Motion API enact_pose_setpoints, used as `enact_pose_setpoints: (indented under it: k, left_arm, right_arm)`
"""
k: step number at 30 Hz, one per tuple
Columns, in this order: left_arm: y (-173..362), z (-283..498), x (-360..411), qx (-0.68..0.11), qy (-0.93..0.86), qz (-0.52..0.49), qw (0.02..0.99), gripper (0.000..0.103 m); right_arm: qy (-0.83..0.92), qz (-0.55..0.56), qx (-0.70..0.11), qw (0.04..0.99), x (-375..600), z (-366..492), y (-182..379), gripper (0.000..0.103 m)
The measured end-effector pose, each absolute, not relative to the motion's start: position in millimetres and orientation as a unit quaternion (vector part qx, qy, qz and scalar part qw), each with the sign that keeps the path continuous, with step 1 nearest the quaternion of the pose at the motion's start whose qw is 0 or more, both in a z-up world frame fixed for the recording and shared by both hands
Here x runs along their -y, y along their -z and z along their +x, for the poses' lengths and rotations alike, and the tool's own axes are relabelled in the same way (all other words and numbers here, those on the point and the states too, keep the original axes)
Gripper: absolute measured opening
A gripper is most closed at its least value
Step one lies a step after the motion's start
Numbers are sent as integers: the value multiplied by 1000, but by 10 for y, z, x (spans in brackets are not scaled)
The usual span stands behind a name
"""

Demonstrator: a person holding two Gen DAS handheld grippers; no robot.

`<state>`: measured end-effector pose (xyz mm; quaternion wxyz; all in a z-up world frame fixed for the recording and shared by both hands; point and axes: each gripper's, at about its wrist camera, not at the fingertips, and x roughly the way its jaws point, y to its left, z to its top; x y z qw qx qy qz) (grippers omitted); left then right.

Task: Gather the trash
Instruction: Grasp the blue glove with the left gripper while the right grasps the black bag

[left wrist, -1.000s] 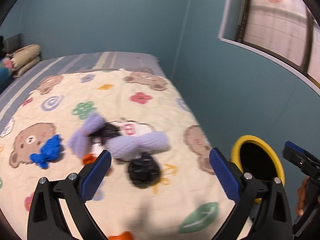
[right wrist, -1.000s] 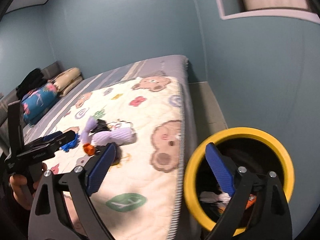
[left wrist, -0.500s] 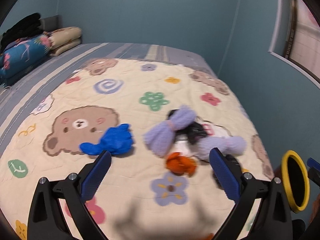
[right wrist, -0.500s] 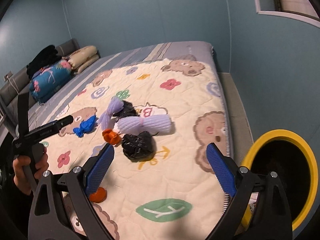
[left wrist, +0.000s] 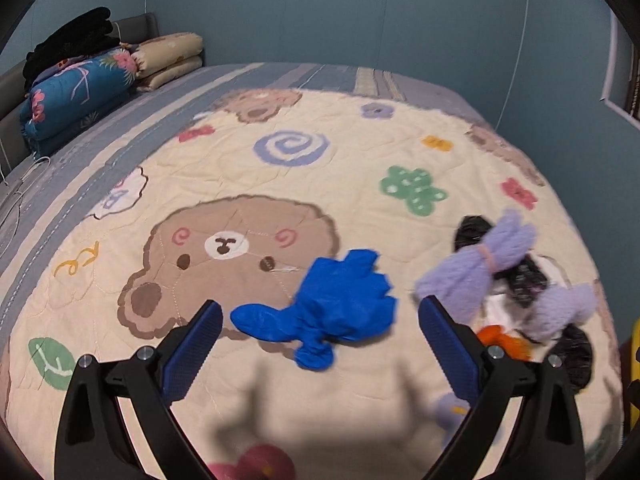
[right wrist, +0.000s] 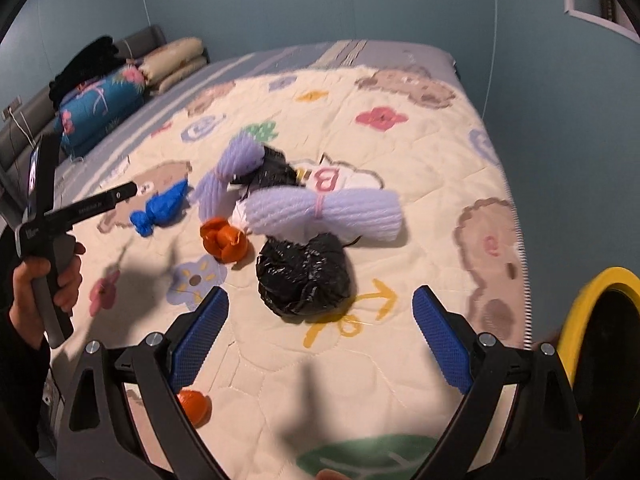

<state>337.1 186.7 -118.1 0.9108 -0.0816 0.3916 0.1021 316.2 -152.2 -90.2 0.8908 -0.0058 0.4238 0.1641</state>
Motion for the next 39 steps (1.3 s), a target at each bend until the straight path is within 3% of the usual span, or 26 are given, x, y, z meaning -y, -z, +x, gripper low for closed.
enact_pose_setpoints:
  k: [10,15,18,19,23,26,39]
  left_arm:
    - [1570,3656,-1973,-414,-103,-82,901,91]
    - [1719,3770,-1873,-426,-79,-70,899,73]
    - [1769,3793,-1845,-426,-66,-75,899,54]
    - [1783,3797,-1839,-427,-59,-79,899,43]
    - [1770,3773,-1776,-421,-54,-71,902,25]
    - [1723,3757,-1768,-417,-58,-70,905,17]
    - [1176,3187,-1776,-383,-37,-112,916,14]
  right_arm:
    - [-159,-9,-455,876,1288,3515,1317,86]
    - [-161,-10,-471,867,1238,3648,1494,77]
    - [-171,-8,-476,863,1213,3681,1530,61]
    - [-173,-11,-478,861,1195,3686,1545,57]
    - [-181,-7,-480,859,1181,3672,1563,49]
    - [-184,2,-478,859,1199,3657,1525,43]
    - [-219,69,-442,867,1491,3363,1014,39]
